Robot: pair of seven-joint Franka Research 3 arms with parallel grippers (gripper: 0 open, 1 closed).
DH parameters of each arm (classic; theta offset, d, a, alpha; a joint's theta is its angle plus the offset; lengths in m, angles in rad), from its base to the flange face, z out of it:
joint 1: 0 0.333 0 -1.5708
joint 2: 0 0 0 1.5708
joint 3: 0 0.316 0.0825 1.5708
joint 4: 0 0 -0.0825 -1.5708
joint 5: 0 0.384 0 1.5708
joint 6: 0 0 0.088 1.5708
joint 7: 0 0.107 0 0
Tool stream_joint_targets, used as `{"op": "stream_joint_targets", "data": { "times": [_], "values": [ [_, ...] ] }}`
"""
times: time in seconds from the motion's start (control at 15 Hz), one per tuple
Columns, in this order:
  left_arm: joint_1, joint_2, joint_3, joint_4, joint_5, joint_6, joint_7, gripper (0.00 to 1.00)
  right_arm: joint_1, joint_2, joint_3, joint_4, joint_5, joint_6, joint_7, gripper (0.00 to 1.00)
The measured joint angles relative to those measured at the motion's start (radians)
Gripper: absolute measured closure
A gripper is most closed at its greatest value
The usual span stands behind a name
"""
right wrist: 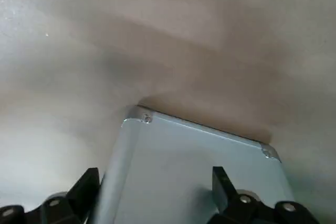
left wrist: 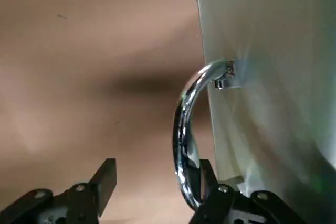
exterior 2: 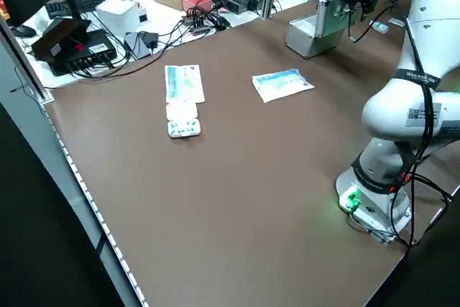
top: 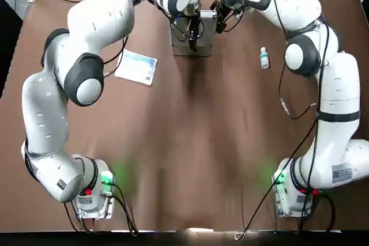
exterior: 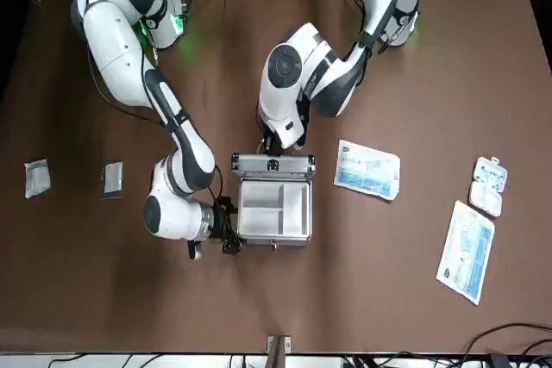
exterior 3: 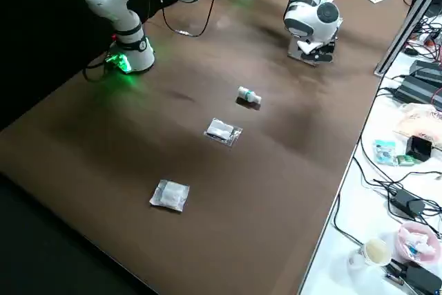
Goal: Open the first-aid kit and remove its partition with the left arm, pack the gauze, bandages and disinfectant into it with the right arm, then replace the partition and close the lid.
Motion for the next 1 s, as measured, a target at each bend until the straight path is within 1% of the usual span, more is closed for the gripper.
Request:
{"op": "stream_joint_targets", "data": {
  "times": [0.27, 0.73, 1.0],
  "values": [
    [-0.004, -0.015, 0.0, -0.007, 0.0, -0.031, 0.0, 0.26, 0.0, 0.0, 0.0, 0.0, 0.0, 0.0, 0.0, 0.07],
    [-0.013, -0.025, 0.002, -0.01, 0.003, -0.052, -0.009, 0.25, 0.0, 0.0, 0.0, 0.0, 0.0, -0.001, 0.0, 0.07],
    [-0.031, -0.095, -0.011, -0.01, 0.002, -0.14, -0.02, 0.23, 0.0, 0.0, 0.0, 0.0, 0.0, -0.001, 0.0, 0.07]
  ]
}}
